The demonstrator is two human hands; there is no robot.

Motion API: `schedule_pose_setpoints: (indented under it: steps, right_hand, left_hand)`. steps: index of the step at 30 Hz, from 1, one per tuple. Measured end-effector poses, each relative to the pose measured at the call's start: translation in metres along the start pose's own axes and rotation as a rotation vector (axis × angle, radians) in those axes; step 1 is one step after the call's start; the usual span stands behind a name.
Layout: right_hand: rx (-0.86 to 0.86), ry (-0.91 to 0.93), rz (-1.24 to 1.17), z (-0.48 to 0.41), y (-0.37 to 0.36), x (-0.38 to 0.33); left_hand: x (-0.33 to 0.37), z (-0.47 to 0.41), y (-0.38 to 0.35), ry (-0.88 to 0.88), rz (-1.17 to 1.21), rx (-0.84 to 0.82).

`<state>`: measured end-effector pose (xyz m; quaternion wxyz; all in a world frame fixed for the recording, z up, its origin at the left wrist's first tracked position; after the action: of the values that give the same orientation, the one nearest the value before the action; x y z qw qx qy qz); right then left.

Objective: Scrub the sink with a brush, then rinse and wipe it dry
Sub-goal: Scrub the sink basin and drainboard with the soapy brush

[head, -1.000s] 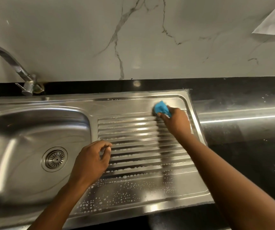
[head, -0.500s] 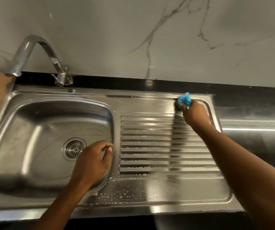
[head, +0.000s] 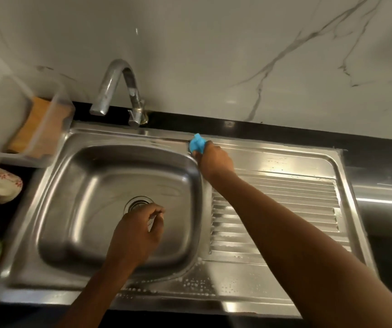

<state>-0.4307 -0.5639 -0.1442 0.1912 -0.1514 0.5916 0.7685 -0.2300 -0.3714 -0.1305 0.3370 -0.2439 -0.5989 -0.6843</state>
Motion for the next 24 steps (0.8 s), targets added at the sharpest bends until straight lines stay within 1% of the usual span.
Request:
schedule_pose_setpoints:
  steps: [3, 5, 8, 11, 14, 17, 19, 22, 24]
  right_hand:
    - [-0.039, 0.067, 0.028, -0.005, -0.034, -0.057]
    - [-0.082, 0.110, 0.097, -0.008, -0.053, -0.089]
    - [-0.139, 0.134, 0.163, -0.012, -0.068, -0.117]
    - [-0.122, 0.106, 0.136, -0.010, -0.056, -0.101]
    - [-0.090, 0.065, 0.156, -0.008, -0.029, -0.054]
    - [-0.040, -0.079, 0.131, -0.006, 0.006, 0.004]
    - [-0.027, -0.184, 0.083, -0.003, 0.017, 0.027]
    - [-0.007, -0.256, -0.002, -0.001, 0.008, 0.022]
    - [0.004, -0.220, -0.062, -0.002, -0.010, -0.001]
  left_hand:
    - [-0.020, 0.003, 0.019, 0.030, -0.004, 0.020]
    - [-0.031, 0.003, 0.030, 0.026, -0.015, 0.029]
    - [-0.044, 0.002, 0.047, 0.000, -0.027, 0.045]
    - [-0.050, -0.003, 0.054, -0.006, -0.012, 0.029]
    - [-0.052, -0.011, 0.054, -0.028, -0.017, -0.008]
    - [-0.051, -0.018, 0.057, -0.048, -0.005, -0.021]
    - [-0.050, -0.020, 0.058, -0.060, -0.003, -0.035]
    - [-0.052, -0.019, 0.058, -0.073, 0.006, -0.065]
    - [-0.054, -0.019, 0.060, -0.077, 0.006, -0.078]
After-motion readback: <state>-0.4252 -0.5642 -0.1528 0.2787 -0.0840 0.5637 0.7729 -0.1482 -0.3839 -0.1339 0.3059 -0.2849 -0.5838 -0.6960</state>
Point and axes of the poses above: each hand's wrist, its own z-axis away from the middle knuckle, its own y-axis out of the back of the hand, x = y × z, the point moved 9 cm from there along -z, towards the middle knuckle, and after that the axes turned 2 degrees about -x, right-handed, at the moved point
